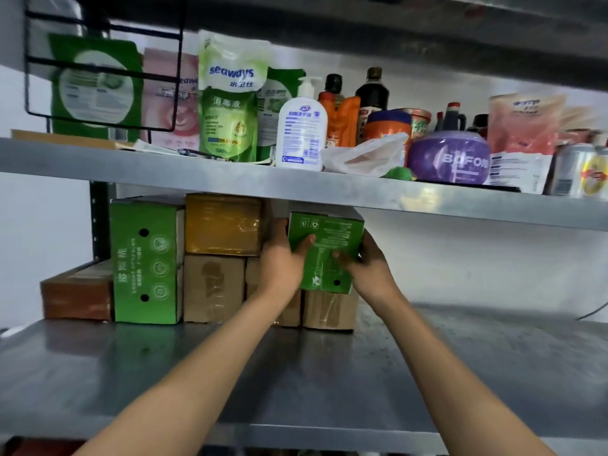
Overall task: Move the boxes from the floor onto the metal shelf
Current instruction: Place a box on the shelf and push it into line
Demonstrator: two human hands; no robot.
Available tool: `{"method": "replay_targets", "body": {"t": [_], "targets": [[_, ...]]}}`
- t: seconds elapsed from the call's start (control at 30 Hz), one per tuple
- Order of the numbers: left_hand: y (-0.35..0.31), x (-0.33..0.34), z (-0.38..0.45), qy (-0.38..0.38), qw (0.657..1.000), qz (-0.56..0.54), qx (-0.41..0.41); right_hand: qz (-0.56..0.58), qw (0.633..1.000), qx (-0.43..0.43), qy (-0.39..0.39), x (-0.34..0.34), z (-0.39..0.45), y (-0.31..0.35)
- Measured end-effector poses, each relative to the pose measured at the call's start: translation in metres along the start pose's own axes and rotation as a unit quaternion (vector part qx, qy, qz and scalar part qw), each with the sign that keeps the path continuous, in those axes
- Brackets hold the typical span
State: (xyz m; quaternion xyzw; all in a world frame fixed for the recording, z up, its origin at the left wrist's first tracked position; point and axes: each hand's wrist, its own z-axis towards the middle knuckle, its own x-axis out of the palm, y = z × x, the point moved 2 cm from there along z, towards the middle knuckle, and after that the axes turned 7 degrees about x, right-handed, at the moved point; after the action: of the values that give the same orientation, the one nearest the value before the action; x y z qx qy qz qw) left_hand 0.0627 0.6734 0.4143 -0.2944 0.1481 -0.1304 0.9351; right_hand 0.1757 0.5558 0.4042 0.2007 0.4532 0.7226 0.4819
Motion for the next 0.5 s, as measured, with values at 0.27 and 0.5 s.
{"method": "replay_targets", "body": {"t": [0.27,0.5], "targets": [[0.034,-0.013,0.043,0.071,0.983,0.166,-0.045,-0.005,0.998,0.046,0.039,0.027,0.047,-0.005],[0.050,-0.030,0.053,0.080,0.972,0.214,-0.051,0.013,0.993,0.050,0.105,0.038,0.055,-0.004]]}}
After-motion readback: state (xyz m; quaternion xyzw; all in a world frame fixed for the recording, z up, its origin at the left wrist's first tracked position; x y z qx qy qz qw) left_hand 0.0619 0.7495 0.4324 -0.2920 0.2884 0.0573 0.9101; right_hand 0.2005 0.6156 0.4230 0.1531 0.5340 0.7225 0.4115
